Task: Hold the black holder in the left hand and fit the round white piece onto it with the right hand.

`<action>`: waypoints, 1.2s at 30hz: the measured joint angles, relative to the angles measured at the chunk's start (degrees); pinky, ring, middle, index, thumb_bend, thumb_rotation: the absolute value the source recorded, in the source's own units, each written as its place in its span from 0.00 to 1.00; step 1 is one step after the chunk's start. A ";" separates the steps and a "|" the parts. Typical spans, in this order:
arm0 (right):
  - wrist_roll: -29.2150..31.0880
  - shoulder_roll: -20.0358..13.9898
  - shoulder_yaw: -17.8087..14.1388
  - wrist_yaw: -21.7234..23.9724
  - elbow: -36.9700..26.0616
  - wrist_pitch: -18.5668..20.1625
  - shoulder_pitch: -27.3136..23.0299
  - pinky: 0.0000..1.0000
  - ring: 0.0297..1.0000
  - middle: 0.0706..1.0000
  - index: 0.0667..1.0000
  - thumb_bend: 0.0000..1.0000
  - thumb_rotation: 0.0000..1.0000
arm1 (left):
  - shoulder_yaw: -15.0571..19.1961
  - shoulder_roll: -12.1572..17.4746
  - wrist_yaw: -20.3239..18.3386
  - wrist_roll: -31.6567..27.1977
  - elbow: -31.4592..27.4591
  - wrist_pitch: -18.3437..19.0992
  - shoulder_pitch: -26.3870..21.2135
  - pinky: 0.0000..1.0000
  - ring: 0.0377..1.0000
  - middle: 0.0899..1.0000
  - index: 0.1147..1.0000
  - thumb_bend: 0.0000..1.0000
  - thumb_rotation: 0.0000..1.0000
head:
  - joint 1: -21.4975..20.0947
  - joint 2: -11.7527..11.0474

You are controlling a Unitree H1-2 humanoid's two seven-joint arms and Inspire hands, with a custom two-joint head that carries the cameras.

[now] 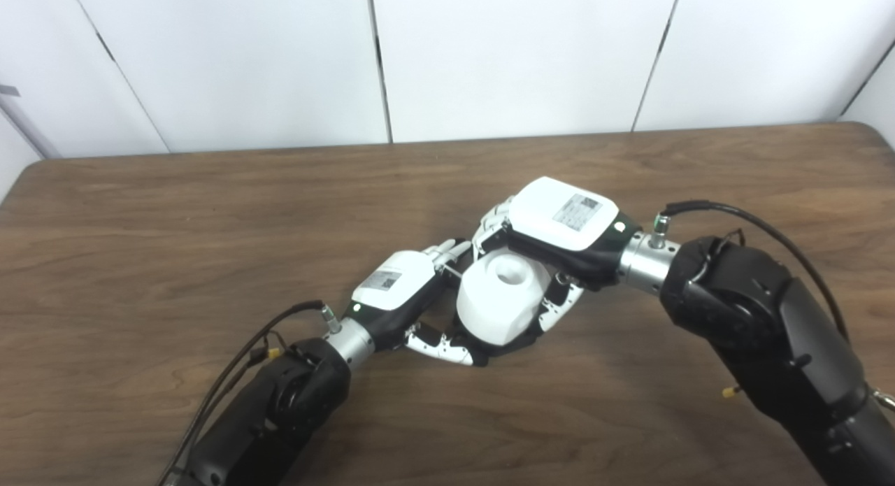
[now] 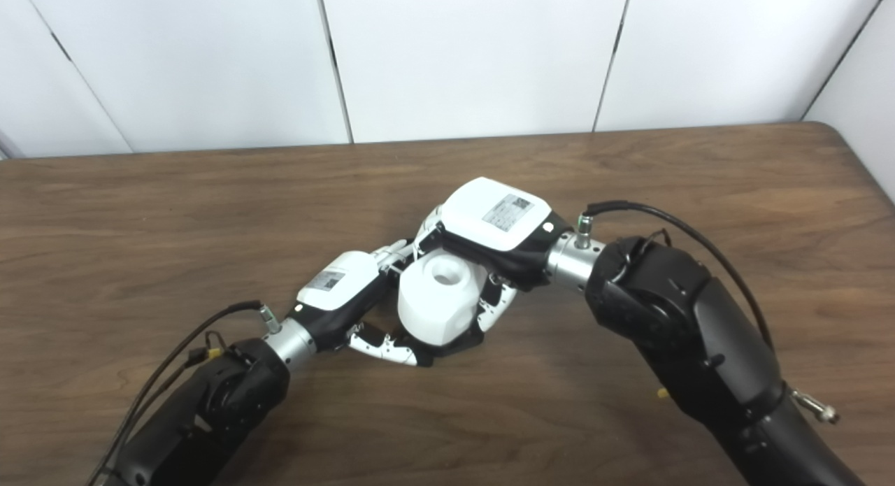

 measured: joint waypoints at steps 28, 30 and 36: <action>-2.52 -1.39 0.27 -4.68 3.96 -9.09 -1.25 0.76 0.75 0.65 0.44 0.53 0.14 | -0.25 0.04 -1.35 0.49 -1.33 1.86 0.00 0.95 1.00 0.98 0.42 0.52 0.07 | -0.09 0.97; -1.97 -2.44 0.31 -3.70 3.96 -9.39 -1.25 0.76 0.74 0.64 0.44 0.53 0.14 | -0.25 0.05 -1.35 0.48 -1.33 1.86 0.00 0.96 1.00 0.99 0.42 0.52 0.07 | -0.09 0.97; -0.40 -3.47 0.35 -1.67 3.89 -10.05 -2.16 0.74 0.73 0.65 0.44 0.53 0.14 | -0.24 0.06 -1.51 0.46 -1.41 2.07 -0.01 0.96 1.00 0.99 0.42 0.52 0.07 | -0.35 1.23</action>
